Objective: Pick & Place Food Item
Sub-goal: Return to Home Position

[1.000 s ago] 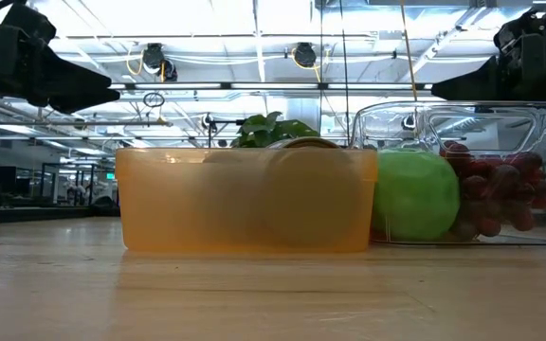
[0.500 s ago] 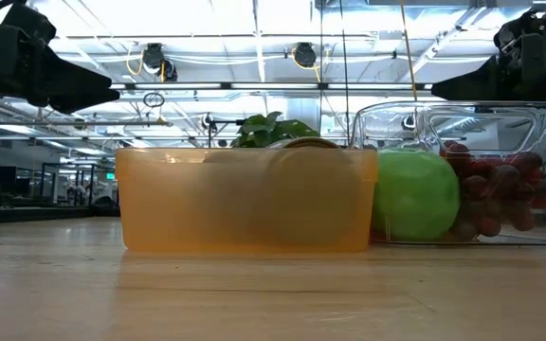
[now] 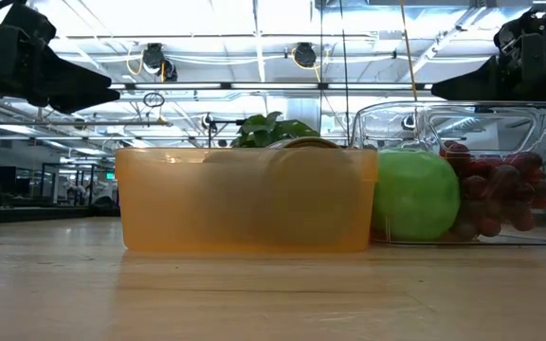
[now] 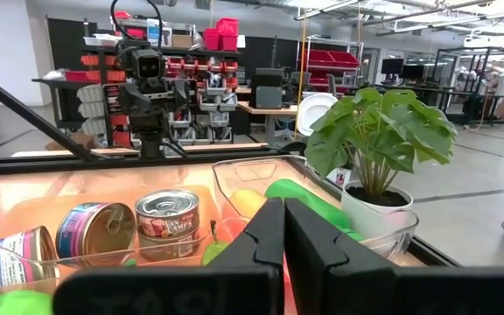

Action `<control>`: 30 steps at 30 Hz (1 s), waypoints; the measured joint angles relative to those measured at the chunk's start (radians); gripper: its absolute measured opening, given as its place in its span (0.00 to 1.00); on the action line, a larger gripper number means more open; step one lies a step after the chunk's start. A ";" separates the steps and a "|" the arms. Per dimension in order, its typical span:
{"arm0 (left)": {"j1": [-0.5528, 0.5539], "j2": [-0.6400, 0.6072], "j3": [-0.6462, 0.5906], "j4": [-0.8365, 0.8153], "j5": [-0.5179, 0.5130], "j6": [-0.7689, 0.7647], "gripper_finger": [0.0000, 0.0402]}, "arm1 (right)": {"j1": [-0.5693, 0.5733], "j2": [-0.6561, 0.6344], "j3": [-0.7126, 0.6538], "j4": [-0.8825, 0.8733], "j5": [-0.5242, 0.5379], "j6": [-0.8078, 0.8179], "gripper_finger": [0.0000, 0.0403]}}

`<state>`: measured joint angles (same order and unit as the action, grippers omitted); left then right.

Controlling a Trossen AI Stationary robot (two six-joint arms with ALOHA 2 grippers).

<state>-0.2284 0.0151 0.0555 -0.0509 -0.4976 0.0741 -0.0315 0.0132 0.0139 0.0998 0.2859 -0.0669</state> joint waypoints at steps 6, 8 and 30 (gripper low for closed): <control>0.000 0.000 0.000 0.000 0.000 0.000 0.75 | 0.000 0.000 0.000 0.000 0.000 0.000 0.00; 0.000 0.000 0.000 0.000 0.000 0.000 0.75 | 0.000 0.000 0.000 0.000 0.000 0.001 0.00; 0.000 0.000 0.000 0.000 0.000 0.000 0.74 | 0.000 0.000 0.000 0.000 0.000 0.001 0.00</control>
<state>-0.2283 0.0151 0.0555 -0.0509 -0.4976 0.0738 -0.0315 0.0132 0.0139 0.1000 0.2855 -0.0660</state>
